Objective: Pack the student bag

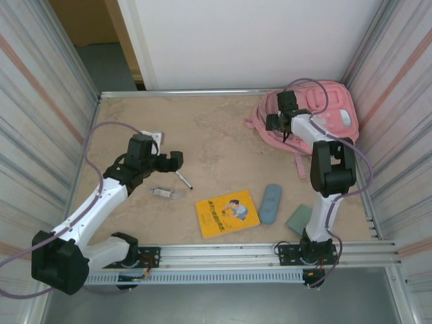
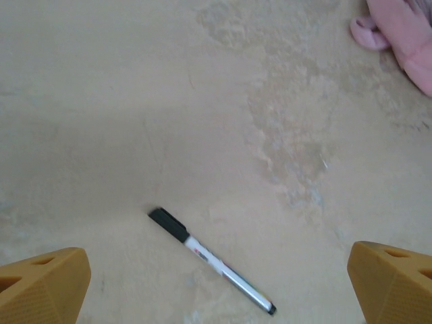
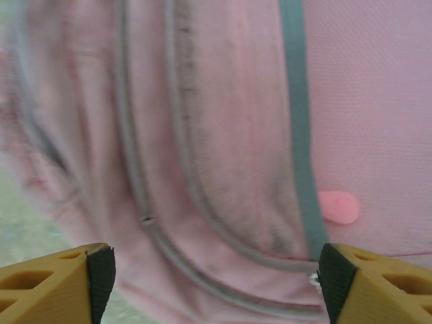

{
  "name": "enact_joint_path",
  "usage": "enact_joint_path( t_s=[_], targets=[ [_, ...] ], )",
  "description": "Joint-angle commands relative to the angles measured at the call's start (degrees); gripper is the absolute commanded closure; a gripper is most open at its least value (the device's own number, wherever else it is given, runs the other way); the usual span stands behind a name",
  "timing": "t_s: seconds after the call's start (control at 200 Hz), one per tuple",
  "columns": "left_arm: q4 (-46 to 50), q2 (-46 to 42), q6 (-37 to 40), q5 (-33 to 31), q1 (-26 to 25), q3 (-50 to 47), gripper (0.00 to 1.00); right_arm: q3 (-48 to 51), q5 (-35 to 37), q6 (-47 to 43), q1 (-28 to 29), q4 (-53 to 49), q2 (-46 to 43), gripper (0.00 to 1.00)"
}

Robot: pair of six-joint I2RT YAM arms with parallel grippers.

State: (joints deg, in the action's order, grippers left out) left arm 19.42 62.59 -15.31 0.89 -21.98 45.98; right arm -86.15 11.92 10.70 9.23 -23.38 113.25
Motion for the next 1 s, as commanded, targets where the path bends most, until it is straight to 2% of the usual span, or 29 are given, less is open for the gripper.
enact_joint_path(
  t_s=[0.0, 0.155, 0.376, 0.441, 0.521, 0.581, 0.671, 0.857, 0.992],
  targets=[
    [4.1, -1.8, -1.3, -0.3, -1.7, 1.2, 0.01, -5.5, 4.7, -4.1, 0.1, -5.7, 2.8, 0.23],
    [4.3, -2.1, -2.5, 0.0, -3.4, 0.4, 0.01, -10.1, 1.9, -4.9, -0.5, -6.3, 6.1, 0.32],
    [4.9, -2.8, -3.5, -0.1, -4.2, 0.5, 0.01, -14.1, 0.5, -5.9, -0.2, -6.4, 11.2, 0.37],
    [5.4, -2.6, -3.2, -0.1, -4.2, 0.8, 0.01, -14.2, 2.8, -6.8, 0.2, -5.9, 12.6, 0.39],
    [6.8, -3.1, -3.2, -0.2, -4.3, 1.6, 0.01, -15.1, 6.1, -8.3, 0.5, -5.7, 14.5, 0.50],
    [6.3, -3.9, -3.6, -0.3, -4.3, 0.8, 0.01, -15.3, 7.1, -9.5, 0.6, -5.5, 15.2, 0.66],
    [5.9, -4.6, -3.6, 0.0, -4.4, 0.2, 0.01, -14.0, 8.1, -11.1, 1.5, -5.4, 14.3, 0.82],
    [6.2, -5.7, -4.3, 1.3, -4.4, 0.5, 0.01, -11.3, 4.7, -17.8, 4.6, -2.3, 9.4, 0.95],
    [6.4, -4.1, -4.1, 3.2, -4.4, 2.4, 0.01, -11.7, -0.2, -21.6, 7.0, -2.3, 4.7, 0.99]
  ],
)
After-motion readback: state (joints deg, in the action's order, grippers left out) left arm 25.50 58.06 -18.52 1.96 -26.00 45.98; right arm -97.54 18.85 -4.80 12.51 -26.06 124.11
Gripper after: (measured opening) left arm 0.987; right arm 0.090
